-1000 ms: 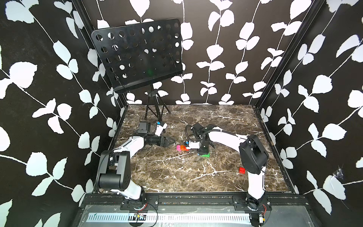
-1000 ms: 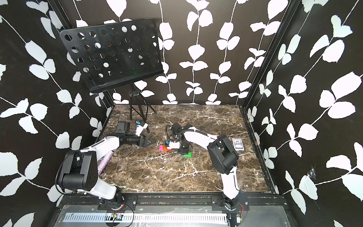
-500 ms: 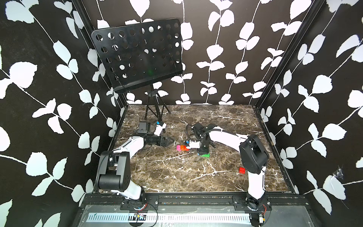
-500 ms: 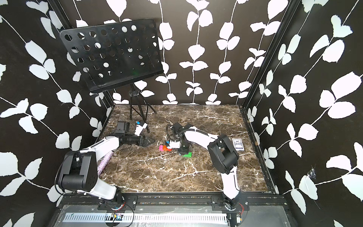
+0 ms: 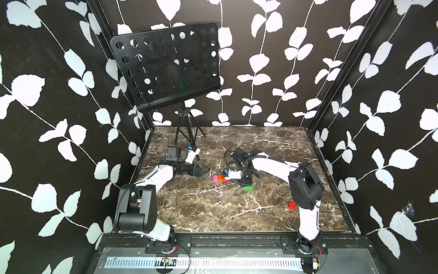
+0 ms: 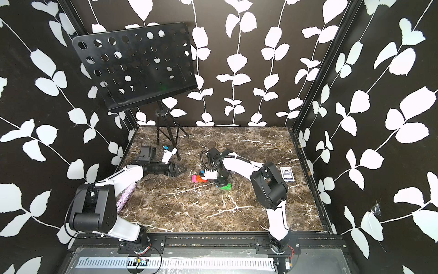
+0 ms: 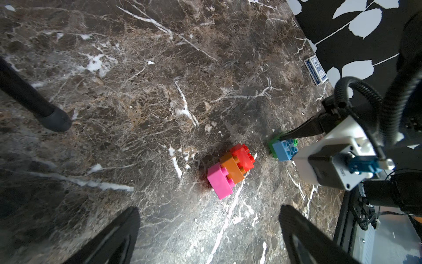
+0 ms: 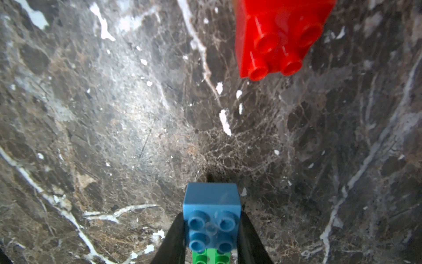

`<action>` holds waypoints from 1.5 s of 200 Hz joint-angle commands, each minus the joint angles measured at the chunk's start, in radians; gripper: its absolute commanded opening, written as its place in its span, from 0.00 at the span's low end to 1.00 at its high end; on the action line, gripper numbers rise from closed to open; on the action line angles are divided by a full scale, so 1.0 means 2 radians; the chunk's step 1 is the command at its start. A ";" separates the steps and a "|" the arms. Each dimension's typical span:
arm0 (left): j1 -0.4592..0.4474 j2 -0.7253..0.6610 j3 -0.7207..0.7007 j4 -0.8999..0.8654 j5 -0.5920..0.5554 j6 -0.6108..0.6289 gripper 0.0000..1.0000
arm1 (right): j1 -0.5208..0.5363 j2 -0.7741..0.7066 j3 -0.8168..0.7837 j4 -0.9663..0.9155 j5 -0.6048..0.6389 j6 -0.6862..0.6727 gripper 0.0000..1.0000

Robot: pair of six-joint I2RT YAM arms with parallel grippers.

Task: Assemble the letter y with lego
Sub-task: Assemble the lego brick with the lego brick.

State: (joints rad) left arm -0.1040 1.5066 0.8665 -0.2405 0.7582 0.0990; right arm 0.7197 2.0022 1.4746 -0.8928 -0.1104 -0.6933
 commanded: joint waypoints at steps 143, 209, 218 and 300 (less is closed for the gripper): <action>-0.001 -0.019 -0.010 -0.005 -0.005 0.013 0.97 | -0.012 -0.040 -0.003 -0.019 0.024 0.046 0.51; -0.012 -0.014 -0.012 -0.002 -0.014 0.010 0.96 | -0.052 -0.153 -0.068 0.077 0.001 0.207 0.54; -0.013 -0.013 -0.012 -0.002 -0.017 0.009 0.96 | -0.067 -0.167 -0.077 0.086 0.003 0.254 0.54; -0.049 0.005 -0.010 0.000 -0.033 0.001 0.95 | -0.246 -0.308 -0.246 0.048 0.000 0.563 0.53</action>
State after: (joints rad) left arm -0.1818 1.5055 0.8490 -0.2398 0.7002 0.1047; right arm 0.3103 1.4696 1.0626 -0.7296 -0.1173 0.2138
